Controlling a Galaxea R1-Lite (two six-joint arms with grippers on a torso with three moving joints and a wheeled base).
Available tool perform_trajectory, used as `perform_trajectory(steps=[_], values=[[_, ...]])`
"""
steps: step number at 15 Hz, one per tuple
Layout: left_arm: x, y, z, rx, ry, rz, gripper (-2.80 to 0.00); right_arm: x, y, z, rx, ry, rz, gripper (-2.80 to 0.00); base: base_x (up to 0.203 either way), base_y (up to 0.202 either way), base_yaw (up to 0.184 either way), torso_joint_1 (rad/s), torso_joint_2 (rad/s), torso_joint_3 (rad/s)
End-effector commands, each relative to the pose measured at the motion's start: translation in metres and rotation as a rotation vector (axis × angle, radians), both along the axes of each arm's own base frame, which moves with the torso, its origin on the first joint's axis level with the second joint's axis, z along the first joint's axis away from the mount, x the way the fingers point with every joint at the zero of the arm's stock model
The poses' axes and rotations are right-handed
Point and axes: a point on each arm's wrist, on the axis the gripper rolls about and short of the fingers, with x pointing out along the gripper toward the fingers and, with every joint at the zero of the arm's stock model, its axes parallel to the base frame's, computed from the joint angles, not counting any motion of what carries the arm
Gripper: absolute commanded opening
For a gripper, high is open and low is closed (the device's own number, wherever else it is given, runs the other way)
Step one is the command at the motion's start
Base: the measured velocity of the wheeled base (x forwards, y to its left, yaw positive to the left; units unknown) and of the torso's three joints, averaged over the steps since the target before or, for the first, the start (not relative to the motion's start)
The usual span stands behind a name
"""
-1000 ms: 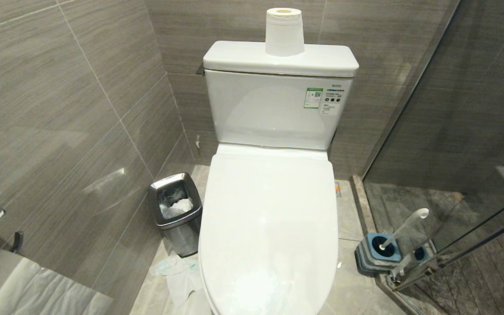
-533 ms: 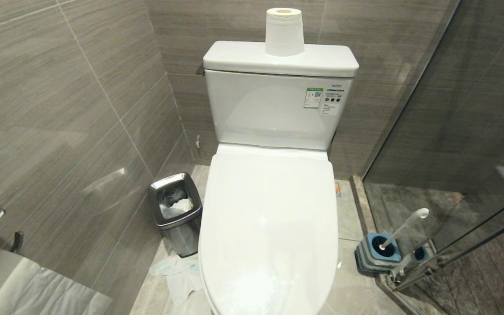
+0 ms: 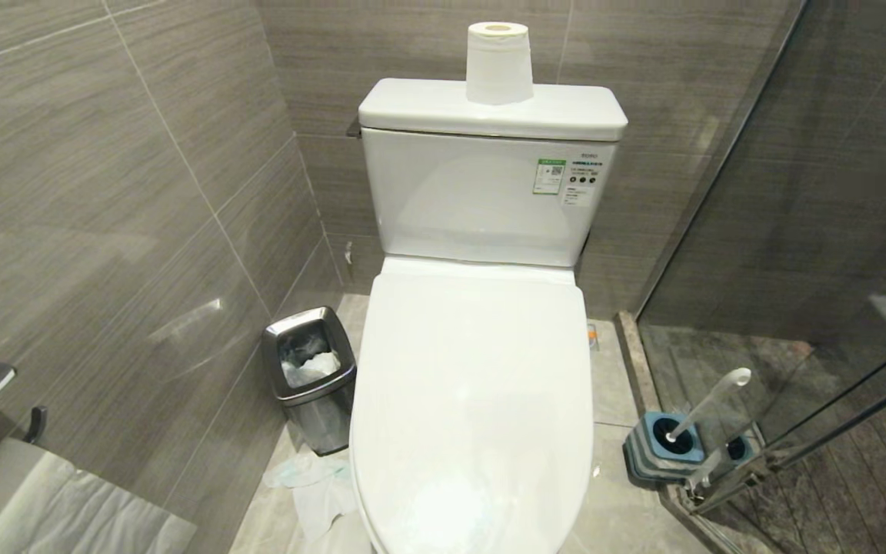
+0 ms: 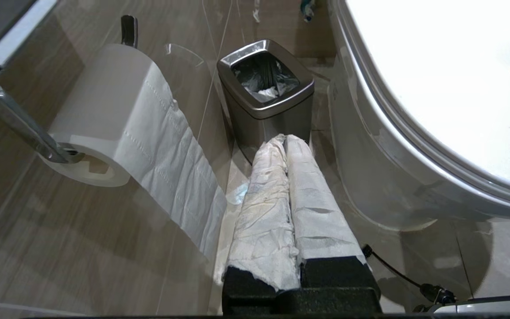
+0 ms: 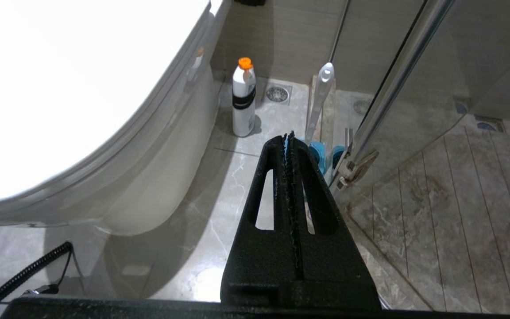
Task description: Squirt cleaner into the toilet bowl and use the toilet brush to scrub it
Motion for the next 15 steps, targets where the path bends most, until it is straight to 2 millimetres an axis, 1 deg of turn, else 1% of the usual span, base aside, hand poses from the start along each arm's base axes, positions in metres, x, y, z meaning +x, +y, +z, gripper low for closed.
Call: perform_trajectory(steps=[1, 6, 15], values=[[0.0001, 0.0000, 0.0002, 0.000, 0.001, 0.000, -2.80, 0.0001, 0.0000, -0.0005, -0.001, 0.001, 0.000, -2.80, 0.000, 0.000, 0.000, 0.007, 0.00, 0.155], [0.0001, 0.0000, 0.0003, 0.000, -0.001, 0.000, -2.80, 0.0001, 0.0000, -0.0004, -0.001, 0.001, 0.000, -2.80, 0.000, 0.000, 0.000, 0.004, 0.00, 0.157], [0.0002, 0.0000, -0.0001, 0.000, 0.001, 0.001, -2.80, 0.0001, 0.0000, -0.0003, -0.001, 0.001, 0.000, -2.80, 0.000, 0.000, 0.000, 0.000, 0.00, 0.007]])
